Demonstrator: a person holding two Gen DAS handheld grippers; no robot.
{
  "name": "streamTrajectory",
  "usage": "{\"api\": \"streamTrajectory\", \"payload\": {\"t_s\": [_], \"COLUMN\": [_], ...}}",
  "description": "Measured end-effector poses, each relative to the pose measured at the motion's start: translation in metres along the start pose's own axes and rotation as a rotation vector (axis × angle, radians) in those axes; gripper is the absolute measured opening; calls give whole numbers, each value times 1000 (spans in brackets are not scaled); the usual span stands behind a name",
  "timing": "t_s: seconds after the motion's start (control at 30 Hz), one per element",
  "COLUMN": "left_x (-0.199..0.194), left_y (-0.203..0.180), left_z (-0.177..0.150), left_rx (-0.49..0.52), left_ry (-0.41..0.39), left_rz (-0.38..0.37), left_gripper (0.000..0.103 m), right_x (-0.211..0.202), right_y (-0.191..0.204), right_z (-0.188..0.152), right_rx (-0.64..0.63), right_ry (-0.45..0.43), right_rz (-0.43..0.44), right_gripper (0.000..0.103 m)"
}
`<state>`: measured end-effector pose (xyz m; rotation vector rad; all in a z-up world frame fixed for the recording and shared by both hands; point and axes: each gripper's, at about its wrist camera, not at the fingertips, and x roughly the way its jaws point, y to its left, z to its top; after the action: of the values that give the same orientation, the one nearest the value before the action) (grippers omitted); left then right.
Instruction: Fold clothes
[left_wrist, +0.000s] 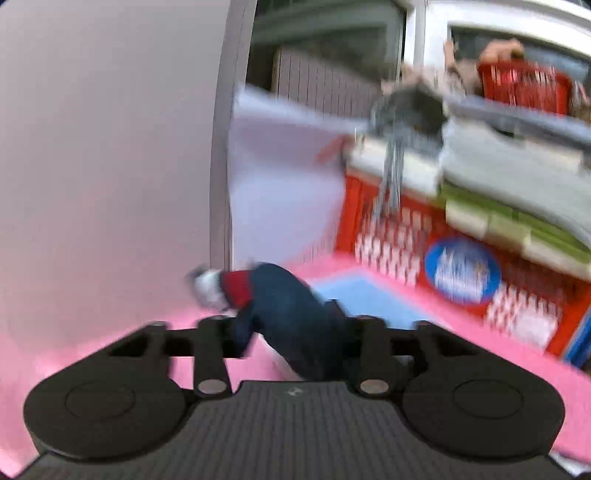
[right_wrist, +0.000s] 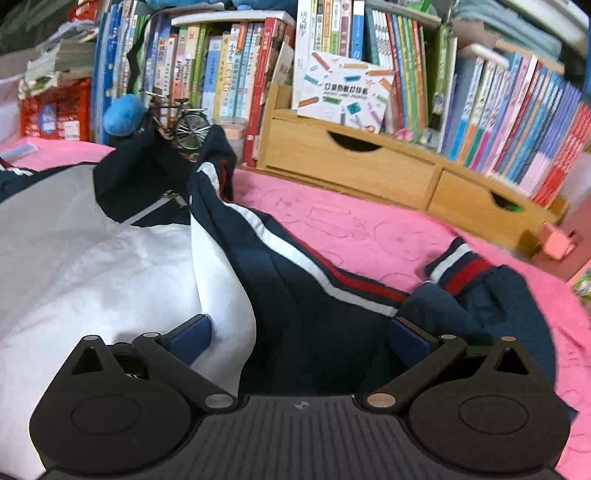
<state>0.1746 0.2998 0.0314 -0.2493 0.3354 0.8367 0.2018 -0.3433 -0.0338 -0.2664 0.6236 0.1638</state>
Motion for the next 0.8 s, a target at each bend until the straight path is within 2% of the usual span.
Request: {"api": "streamTrajectory", "payload": {"t_s": [0.03,0.07,0.1,0.2,0.23,0.3,0.33,0.37,0.4,0.5,0.63,0.7,0.77,0.8], "left_x": [-3,-6,-9,-16,-12,-6,-3,-8,-14,-47,-54,-31,-19,-16], "left_y": [2,4,5,18,21,27,30,33,36,44,58,65,62,58], "left_z": [14,29,43,74,77,68,60,45,29,-13,-38,-46,-50,-51], "left_rx": [-10,-21,-31,-57,-57,-38,-24,-6,12,60,43,-11,-36,-37], "left_ry": [-55,-112,-168,-244,-210,-65,20,66,110,122,214,346,394,383], "left_rz": [18,36,55,35,9,-70,-110,-125,-137,-184,-157,-175,-167,-187], "left_gripper": [20,14,13,14,16,34,56,84,93,100,103,103,103,103], "right_x": [-2,-4,-8,-19,-22,-26,-25,-24,-23,-19,-13,-12,-11,-11], "right_y": [4,7,9,19,27,47,58,69,80,104,116,120,120,120], "right_z": [3,7,14,37,46,59,61,63,65,67,58,54,49,47], "right_rx": [0,2,18,54,46,7,-13,-34,-54,-92,-93,-89,-76,-70], "right_ry": [5,8,-5,-38,-47,-66,-75,-84,-92,-99,-71,-58,-43,-36], "right_rz": [-26,-47,-41,-16,21,91,108,124,140,189,237,240,244,247], "right_gripper": [100,97,93,92,92,94,95,96,96,97,97,97,97,97]}}
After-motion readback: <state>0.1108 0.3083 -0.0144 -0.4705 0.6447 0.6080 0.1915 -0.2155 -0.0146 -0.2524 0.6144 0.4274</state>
